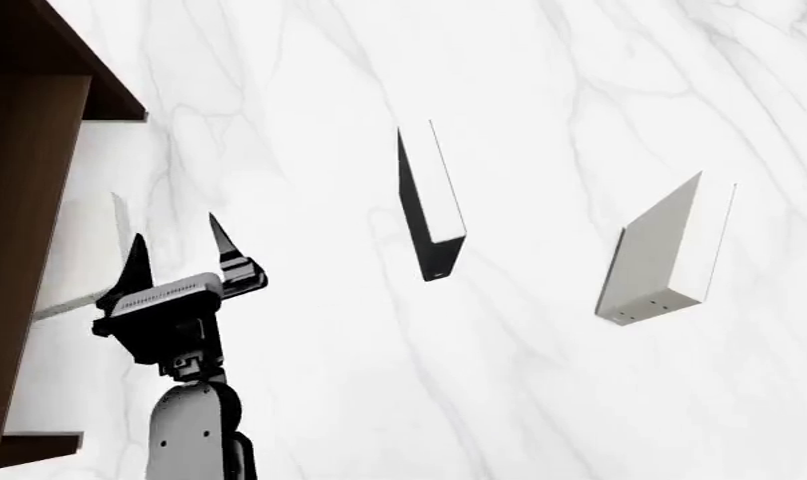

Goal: Pick up the book on the right and place it under the cabinet shelf.

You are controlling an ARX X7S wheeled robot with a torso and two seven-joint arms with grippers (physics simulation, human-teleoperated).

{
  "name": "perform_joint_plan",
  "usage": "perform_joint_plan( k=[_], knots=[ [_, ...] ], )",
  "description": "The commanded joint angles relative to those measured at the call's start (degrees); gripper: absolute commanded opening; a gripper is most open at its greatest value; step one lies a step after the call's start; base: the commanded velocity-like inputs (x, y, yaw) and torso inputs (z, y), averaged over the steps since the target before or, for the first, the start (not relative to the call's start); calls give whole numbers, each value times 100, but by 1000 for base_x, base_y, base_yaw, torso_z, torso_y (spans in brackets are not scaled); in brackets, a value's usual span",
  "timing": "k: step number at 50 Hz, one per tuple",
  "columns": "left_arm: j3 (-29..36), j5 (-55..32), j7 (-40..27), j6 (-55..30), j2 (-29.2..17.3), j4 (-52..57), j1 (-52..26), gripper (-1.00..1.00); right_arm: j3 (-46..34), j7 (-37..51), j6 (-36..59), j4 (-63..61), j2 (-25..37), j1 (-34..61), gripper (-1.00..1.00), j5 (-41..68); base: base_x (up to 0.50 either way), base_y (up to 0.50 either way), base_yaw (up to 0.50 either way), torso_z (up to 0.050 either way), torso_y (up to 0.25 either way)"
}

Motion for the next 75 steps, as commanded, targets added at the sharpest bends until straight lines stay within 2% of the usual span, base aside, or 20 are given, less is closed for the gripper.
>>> perform_joint_plan(
  k=[1,12,29,52,59,62,65,71,75],
  knots=[
    [-2993,-288,-1448,-661,-610,-2409,198,100,199,-7,116,-13,7,98,100,216,0,0,0,0,-11],
    [-3304,-65,-1443,-879,-700,-2409,165,100,609,104,308,-14,-164,-51,100,424,0,0,0,0,-11],
    [-3589,-28,-1577,-1201,-877,-2409,45,100,1567,242,532,-13,-268,-832,100,578,0,0,0,0,-12],
    [-3754,65,-1975,-1140,-985,-2410,48,100,3878,586,1333,-10,-838,-2397,100,1145,0,0,0,0,-13],
    [-3580,132,-1928,-1034,-920,-2410,42,100,5002,695,1771,-11,-1179,-3270,100,1290,0,0,0,0,-13],
    [-3470,113,-1592,-1105,-863,-2409,-5,100,5541,755,2045,-8,-1372,-3608,100,1415,0,0,0,0,-13],
    [-3327,79,-913,-1335,-775,-2409,-143,100,5940,832,2325,-6,-1591,-3829,100,1532,0,0,0,0,-12],
    [-3026,44,615,-1837,-557,-2407,-376,100,6352,984,2694,-2,-1917,-3986,100,1735,4,2,2,0,-12],
    [-2785,147,1166,-1899,-409,-2406,-401,100,6664,1058,2931,4,-2090,-4110,100,1888,6,4,3,0,-11]
  ],
)
